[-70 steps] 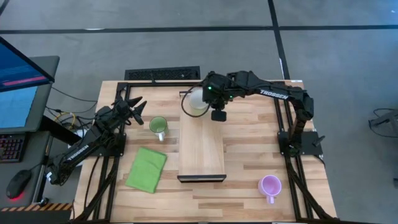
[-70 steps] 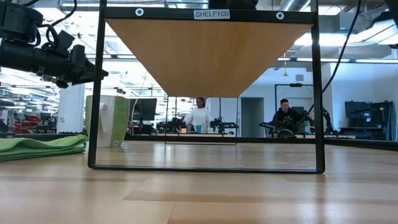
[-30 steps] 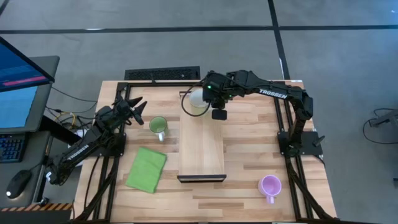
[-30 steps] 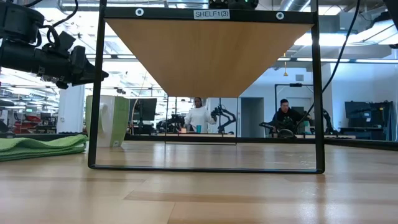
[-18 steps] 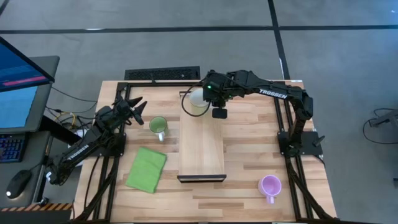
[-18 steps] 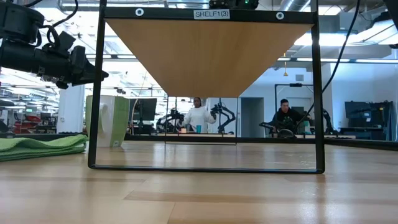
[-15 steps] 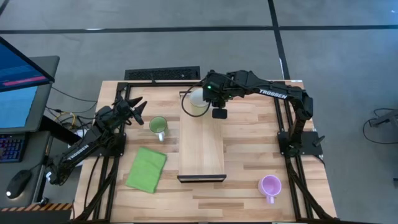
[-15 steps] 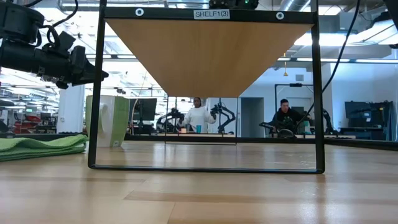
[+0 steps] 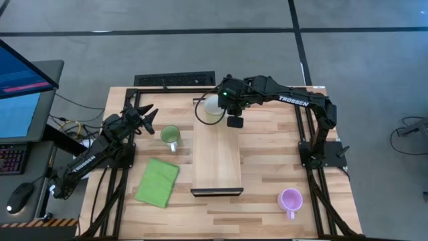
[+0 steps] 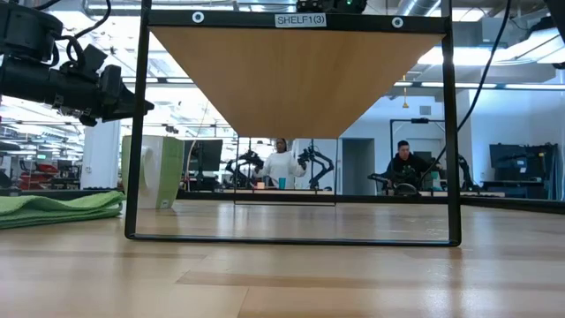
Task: Stack small to large cups/mugs on shelf
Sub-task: Put the light green mug on the shelf
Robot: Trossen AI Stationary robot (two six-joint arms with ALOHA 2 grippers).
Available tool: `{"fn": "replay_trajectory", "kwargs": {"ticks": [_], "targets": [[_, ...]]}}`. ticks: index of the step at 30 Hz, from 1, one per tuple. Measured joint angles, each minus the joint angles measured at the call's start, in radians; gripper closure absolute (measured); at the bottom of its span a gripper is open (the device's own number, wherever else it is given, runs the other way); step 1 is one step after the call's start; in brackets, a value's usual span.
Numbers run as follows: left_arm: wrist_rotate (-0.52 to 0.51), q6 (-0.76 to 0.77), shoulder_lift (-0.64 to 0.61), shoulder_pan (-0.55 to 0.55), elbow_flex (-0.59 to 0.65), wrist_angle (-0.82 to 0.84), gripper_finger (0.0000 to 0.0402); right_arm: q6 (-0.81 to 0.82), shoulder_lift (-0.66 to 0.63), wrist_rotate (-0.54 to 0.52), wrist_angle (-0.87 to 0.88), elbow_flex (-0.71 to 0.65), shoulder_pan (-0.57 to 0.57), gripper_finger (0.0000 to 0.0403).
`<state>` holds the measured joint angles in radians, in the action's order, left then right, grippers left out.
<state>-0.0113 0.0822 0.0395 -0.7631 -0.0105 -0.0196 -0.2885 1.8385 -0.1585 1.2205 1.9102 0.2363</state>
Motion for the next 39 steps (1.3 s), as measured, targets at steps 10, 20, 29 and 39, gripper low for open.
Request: {"fn": "replay_trajectory", "kwargs": {"ticks": [10,20,29,39], "targets": [[0.0,0.0,0.0,0.0,0.0,0.0,0.0244,0.001,0.0,0.0,0.0,0.0,0.0,0.0275],[0.0,0.0,0.0,0.0,0.0,0.0,0.0244,-0.005,0.0,0.0,0.0,0.0,-0.028,0.016],[0.0,0.0,0.0,0.0,0.0,0.0,0.0244,-0.007,-0.002,-0.007,0.027,0.0,-0.027,0.0127],[0.0,0.0,0.0,0.0,0.0,0.0,0.0244,0.014,-0.003,-0.023,0.063,0.0,-0.025,0.0127]]}}
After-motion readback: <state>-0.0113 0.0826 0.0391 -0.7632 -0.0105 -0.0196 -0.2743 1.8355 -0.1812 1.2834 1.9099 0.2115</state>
